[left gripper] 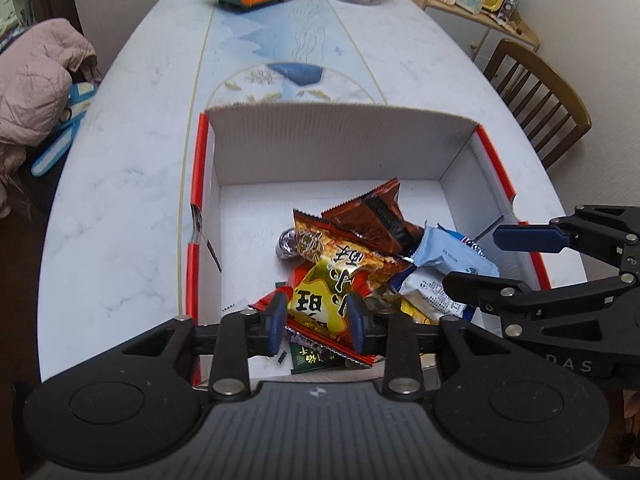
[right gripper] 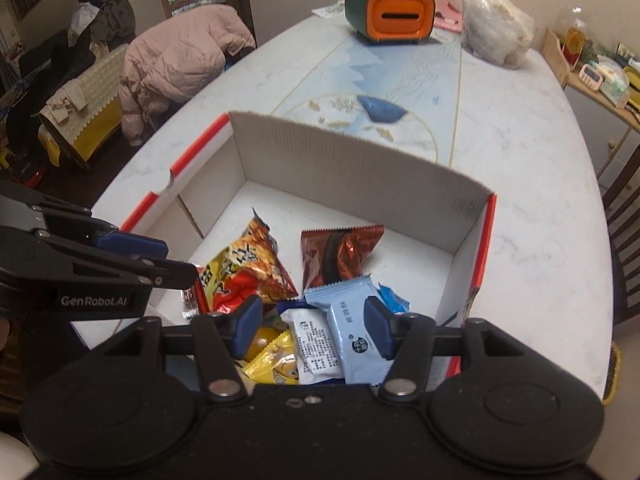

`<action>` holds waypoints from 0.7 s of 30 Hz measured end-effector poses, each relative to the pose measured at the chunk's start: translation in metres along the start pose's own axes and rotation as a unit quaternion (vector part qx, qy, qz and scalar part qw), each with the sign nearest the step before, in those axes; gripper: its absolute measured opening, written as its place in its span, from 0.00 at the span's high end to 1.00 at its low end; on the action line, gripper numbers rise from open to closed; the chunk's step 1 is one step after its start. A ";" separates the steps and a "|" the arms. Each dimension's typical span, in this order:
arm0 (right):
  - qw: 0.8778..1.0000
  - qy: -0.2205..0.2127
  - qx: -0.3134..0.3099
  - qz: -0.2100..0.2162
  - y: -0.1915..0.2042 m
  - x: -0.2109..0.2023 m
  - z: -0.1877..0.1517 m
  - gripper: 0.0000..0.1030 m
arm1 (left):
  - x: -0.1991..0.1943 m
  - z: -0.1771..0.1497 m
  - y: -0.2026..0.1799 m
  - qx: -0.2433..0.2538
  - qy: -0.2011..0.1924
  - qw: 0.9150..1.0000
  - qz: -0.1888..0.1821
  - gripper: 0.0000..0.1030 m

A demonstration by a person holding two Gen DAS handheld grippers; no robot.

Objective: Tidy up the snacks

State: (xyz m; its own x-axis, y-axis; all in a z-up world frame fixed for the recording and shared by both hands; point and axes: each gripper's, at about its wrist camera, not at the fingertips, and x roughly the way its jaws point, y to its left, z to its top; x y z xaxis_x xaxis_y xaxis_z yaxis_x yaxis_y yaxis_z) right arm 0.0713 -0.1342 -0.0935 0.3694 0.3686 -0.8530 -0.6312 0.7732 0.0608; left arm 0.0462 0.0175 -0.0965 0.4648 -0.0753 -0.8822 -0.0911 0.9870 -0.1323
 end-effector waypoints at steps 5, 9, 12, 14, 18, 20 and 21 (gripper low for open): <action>1.000 -0.026 -0.004 -0.006 0.005 -0.017 0.001 0.36 | -0.020 -0.002 -0.001 0.002 -0.036 0.999 -0.004 0.45; 0.999 -0.049 -0.003 -0.011 0.009 -0.030 0.000 0.25 | -0.032 -0.003 -0.002 0.003 -0.052 0.999 -0.008 0.44; 0.998 -0.066 -0.004 -0.013 0.012 -0.040 0.000 0.20 | -0.040 -0.006 -0.002 0.005 -0.065 0.998 -0.009 0.40; 0.997 -0.075 -0.001 -0.012 0.013 -0.046 -0.001 0.17 | -0.045 -0.008 -0.003 0.007 -0.073 0.997 -0.008 0.39; 0.995 -0.097 0.010 -0.003 0.014 -0.059 -0.003 0.10 | -0.057 -0.013 -0.003 0.008 -0.096 0.995 -0.009 0.38; 0.993 -0.114 0.014 -0.005 0.014 -0.065 -0.007 0.06 | -0.063 -0.016 -0.004 0.011 -0.109 0.994 -0.004 0.36; 0.992 -0.121 0.016 -0.006 0.015 -0.068 -0.009 0.06 | -0.067 -0.017 -0.004 0.014 -0.116 0.993 -0.003 0.35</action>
State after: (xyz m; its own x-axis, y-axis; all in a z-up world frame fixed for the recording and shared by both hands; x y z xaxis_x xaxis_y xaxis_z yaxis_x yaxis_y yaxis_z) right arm 0.0311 -0.1523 -0.0393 0.5329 0.4695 -0.7039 -0.6048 0.7932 0.0712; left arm 0.0006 0.0159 -0.0449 0.6562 -0.0494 -0.7530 -0.0654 0.9904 -0.1219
